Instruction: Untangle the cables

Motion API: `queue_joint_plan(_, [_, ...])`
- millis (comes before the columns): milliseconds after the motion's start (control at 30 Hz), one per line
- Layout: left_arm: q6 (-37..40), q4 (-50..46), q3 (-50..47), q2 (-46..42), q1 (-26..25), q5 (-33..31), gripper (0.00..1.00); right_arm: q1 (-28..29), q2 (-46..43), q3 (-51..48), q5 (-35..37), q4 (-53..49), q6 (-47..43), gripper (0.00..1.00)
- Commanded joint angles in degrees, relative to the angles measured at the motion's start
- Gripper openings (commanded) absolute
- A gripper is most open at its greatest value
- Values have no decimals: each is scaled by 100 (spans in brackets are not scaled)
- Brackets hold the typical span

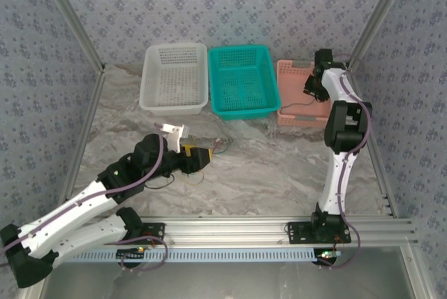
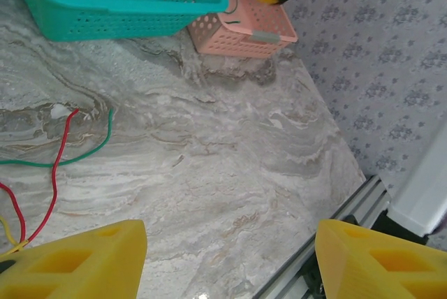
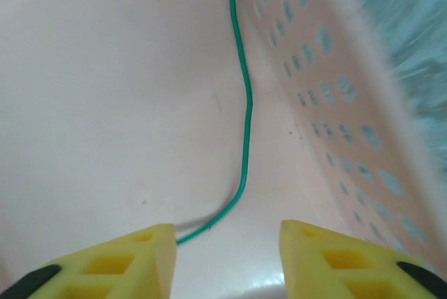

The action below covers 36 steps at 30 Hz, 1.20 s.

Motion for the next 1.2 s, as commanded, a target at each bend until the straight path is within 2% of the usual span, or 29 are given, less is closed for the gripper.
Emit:
queue_joint_plan(0, [-138,-47,290,154,-62,-74,65,43,-913,-28,338,-190,186,50])
queue_joint_plan(200, [-129,-361,762,321,-178,-156,65,185,-2988,-1565,40,285,353,47])
queue_joint_plan(300, [-194,-942,1043,432,-188,-417,65,622,-4437,-2537,-76,409,413,47])
queue_joint_plan(433, [-309,-1746,1193,396,-184,-861,65,1808,-6342,-3774,-54,294,745,52])
queue_joint_plan(500, [-387,-2467,1222,397,-143,-1268,66,2939,-6991,-4479,141,309,1249,54])
queue_joint_plan(567, [-438,-3024,1150,414,-2,-1505,68,4083,-7256,-5120,453,460,1872,54])
queue_joint_plan(633, [-460,-3339,939,453,299,-1509,69,5160,-7191,-5758,595,1035,2514,55])
queue_joint_plan(700, [-454,-3388,652,475,569,-1505,71,5900,-6756,-6193,606,1975,3073,55])
queue_joint_plan(833, [-554,-2871,-18,440,1221,-1126,70,6699,-5224,-6117,503,3126,3825,53])
queue_joint_plan(967, [-689,-1793,-515,601,1629,-421,71,6721,-4075,-5954,396,3948,4342,51])
queue_joint_plan(1067, [-725,-1373,-565,1116,1732,-179,70,6641,-3656,-5657,1020,3459,4447,50])
queue_joint_plan(1167, [-569,-1304,-475,1640,1729,-400,70,6488,-3461,-5349,1621,2744,4350,50])
